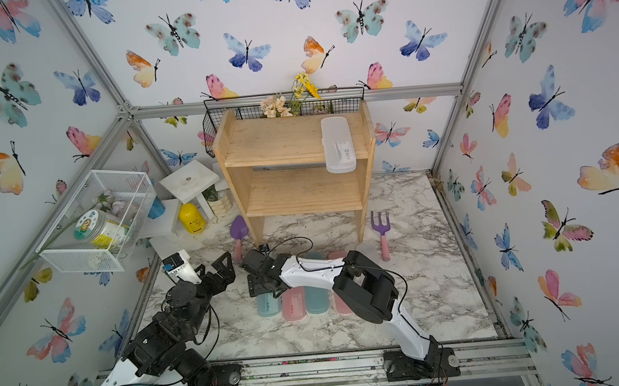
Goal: Remove the pencil cases from the shelf
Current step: Place the pencil case at the center of the board.
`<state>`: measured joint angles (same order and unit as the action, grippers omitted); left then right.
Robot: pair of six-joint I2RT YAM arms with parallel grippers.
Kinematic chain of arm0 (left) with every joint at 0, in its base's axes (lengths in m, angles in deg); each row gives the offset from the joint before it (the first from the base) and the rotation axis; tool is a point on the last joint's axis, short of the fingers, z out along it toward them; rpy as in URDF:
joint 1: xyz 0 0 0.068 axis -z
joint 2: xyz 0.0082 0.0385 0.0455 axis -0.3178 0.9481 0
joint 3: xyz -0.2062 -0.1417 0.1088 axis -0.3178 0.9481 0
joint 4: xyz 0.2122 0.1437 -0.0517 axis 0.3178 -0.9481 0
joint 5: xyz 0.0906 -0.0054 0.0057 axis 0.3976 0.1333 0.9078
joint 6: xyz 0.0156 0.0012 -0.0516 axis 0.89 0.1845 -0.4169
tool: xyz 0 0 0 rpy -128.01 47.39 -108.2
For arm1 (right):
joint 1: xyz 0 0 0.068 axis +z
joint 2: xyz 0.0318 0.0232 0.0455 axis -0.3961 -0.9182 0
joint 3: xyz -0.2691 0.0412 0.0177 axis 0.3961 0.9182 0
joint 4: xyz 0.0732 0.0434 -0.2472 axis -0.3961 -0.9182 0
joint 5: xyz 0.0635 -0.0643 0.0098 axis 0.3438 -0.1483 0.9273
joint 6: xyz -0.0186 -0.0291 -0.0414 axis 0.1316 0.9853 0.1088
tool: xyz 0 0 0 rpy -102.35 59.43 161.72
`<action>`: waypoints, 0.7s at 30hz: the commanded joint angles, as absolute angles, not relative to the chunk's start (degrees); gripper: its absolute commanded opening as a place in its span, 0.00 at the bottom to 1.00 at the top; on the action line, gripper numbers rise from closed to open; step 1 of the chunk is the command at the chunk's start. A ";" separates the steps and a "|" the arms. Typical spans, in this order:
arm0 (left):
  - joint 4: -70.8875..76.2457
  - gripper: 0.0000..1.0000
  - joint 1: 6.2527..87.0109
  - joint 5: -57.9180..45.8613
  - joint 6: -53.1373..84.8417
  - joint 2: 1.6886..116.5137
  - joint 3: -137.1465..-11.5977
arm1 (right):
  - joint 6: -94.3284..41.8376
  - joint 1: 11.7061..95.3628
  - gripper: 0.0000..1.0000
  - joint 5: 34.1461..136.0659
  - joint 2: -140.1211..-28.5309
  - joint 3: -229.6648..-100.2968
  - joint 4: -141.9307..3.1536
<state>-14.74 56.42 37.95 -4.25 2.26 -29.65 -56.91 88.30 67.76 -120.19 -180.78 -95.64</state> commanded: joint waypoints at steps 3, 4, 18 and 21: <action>-13.81 0.99 56.55 37.41 -4.63 2.46 -28.96 | -57.73 88.70 0.91 68.62 -122.02 -181.67 -98.11; -13.90 0.99 56.59 37.47 -4.63 2.48 -29.04 | -57.76 88.68 0.94 68.56 -121.98 -181.57 -98.05; -10.39 0.99 56.56 32.14 -6.09 3.89 -34.59 | -53.42 89.07 0.99 60.57 -101.07 -168.66 -87.24; -8.79 0.99 56.59 27.70 -6.09 6.51 -38.32 | -51.46 89.07 0.99 55.50 -92.84 -162.94 -85.14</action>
